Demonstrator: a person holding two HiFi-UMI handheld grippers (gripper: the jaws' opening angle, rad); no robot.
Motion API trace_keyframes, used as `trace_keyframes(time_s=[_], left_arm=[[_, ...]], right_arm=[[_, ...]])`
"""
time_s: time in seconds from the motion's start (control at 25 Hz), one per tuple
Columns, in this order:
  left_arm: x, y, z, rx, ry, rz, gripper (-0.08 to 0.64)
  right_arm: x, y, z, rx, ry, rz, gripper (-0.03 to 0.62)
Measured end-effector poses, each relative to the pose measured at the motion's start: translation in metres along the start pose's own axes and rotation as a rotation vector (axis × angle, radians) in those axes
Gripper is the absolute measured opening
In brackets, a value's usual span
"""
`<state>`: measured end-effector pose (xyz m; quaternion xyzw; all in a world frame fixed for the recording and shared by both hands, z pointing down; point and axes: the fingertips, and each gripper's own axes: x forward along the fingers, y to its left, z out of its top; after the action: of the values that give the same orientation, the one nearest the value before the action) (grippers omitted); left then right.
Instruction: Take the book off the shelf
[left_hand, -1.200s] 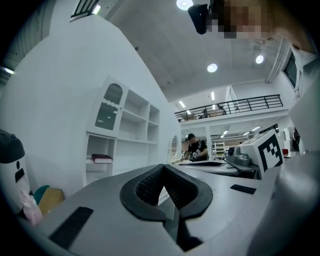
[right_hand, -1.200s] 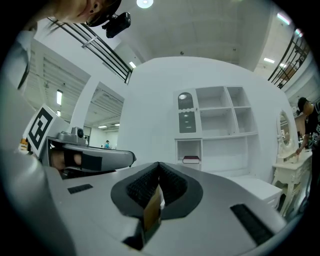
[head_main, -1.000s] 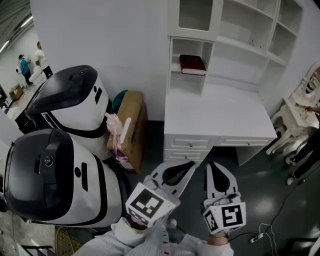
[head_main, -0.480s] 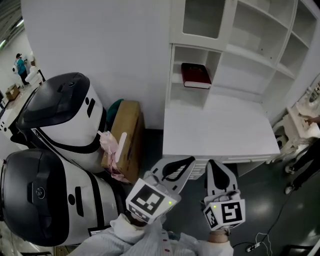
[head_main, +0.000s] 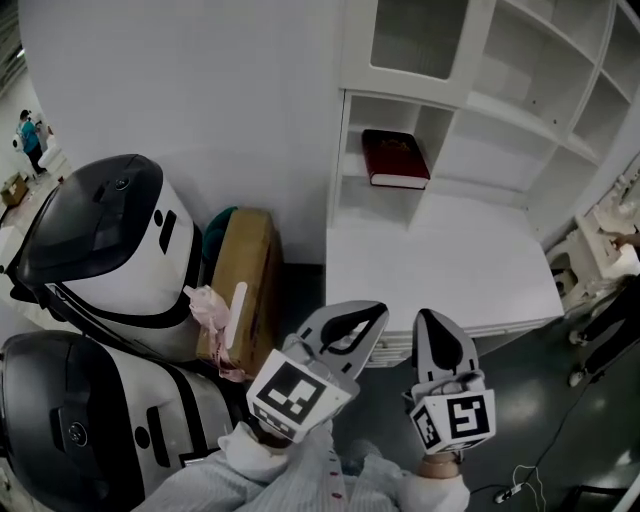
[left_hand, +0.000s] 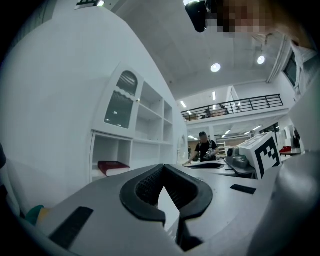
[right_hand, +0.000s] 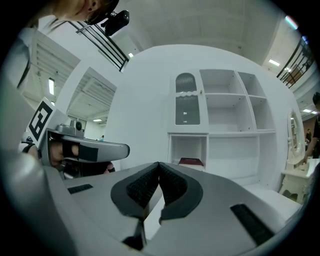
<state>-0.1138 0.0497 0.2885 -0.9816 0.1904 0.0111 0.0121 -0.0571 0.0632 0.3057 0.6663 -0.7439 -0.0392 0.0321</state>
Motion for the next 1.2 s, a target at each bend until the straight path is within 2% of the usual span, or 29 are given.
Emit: trace_keyframes(time_s=[0.28,0.52,0.88,1.2], left_arm=[[0.012,0.013,-0.009,-0.008,0.017,-0.033,0.011],[0.032,0.027,-0.018,-0.014,0.036,-0.021,0.011],[0.098,0.054,-0.023,-0.003,0.045,0.025,0.011],[0.183,0.084,-0.017,0.007,0.06,0.121,0.011]], right_arm=[[0.015,-0.012,-0.005,0.018,0.003,-0.044,0.014],[0.035,-0.031,-0.013,0.035,0.005,-0.037,0.014],[0.086,-0.074,-0.026,0.015,0.012,0.041,0.014],[0.142,-0.149,-0.024,0.026,0.0,0.142,0.014]])
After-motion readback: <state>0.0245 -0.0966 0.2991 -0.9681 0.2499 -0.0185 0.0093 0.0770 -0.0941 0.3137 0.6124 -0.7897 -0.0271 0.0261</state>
